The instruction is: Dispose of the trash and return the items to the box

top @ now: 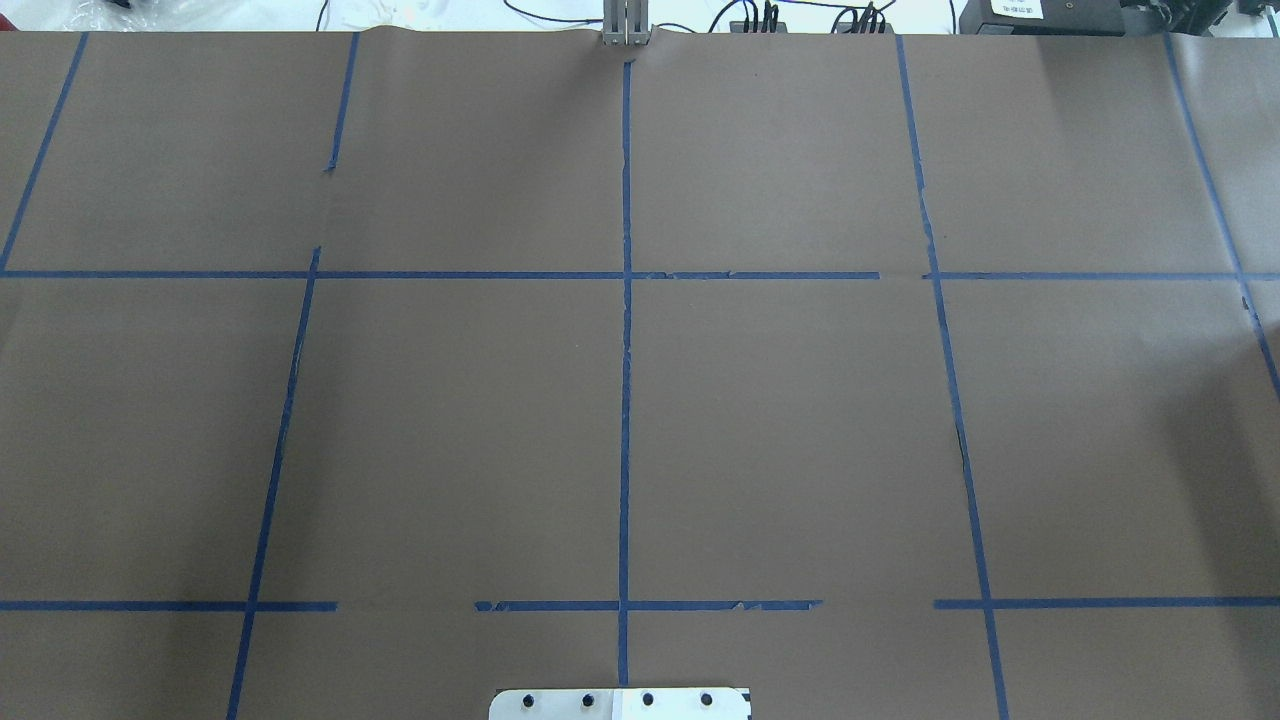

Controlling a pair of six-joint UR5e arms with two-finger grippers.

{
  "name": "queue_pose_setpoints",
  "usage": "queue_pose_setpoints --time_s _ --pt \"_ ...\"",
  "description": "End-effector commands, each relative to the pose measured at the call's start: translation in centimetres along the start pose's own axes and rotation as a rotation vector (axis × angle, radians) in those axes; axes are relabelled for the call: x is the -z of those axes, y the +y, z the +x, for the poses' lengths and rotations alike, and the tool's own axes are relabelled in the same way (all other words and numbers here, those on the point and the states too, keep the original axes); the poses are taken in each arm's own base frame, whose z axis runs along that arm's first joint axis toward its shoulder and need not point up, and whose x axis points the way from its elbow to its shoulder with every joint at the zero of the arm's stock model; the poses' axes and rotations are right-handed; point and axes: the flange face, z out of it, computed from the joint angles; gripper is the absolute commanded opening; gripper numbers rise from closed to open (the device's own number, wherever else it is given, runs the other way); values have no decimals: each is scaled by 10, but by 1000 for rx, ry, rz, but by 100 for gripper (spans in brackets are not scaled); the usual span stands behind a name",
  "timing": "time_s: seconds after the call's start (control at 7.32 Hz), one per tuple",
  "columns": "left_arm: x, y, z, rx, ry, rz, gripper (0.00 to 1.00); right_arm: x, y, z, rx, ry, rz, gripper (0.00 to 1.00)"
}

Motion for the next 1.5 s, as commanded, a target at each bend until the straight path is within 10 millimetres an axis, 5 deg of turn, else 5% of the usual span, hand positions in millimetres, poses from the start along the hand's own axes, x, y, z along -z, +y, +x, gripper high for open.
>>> queue_pose_setpoints --time_s 0.0,1.37 --pt "1 -1 0 -1 2 4 100 1 -1 -1 4 -2 4 100" --pt "6 -9 3 -13 1 18 100 0 -2 -3 4 -2 2 100"
